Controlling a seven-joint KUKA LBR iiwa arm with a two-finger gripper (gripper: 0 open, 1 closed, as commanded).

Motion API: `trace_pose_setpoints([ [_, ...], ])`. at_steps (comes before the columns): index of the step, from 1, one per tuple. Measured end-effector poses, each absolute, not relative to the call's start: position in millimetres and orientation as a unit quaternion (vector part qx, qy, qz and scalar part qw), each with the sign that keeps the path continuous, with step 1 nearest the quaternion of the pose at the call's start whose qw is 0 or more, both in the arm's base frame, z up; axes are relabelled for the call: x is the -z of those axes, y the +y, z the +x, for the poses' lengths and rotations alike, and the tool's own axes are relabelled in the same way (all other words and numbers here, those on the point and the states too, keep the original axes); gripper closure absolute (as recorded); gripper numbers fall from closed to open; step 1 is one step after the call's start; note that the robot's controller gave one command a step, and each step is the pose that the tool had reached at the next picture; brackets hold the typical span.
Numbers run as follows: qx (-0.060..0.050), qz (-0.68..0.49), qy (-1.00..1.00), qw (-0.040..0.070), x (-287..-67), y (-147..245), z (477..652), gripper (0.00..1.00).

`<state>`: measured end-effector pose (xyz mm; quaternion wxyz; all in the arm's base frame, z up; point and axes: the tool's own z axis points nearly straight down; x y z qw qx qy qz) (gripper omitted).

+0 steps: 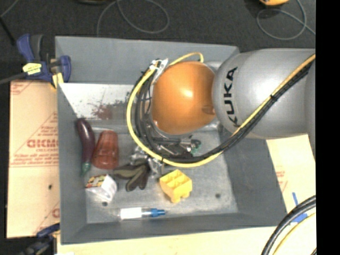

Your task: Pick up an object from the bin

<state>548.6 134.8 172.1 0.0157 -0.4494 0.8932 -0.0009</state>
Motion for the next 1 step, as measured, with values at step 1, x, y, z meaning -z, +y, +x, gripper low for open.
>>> trace_pose_setpoints([
  [1, 0.001, -0.453, 0.891, 0.018, -306.6, 136.5, 555.3, 1.00],
])
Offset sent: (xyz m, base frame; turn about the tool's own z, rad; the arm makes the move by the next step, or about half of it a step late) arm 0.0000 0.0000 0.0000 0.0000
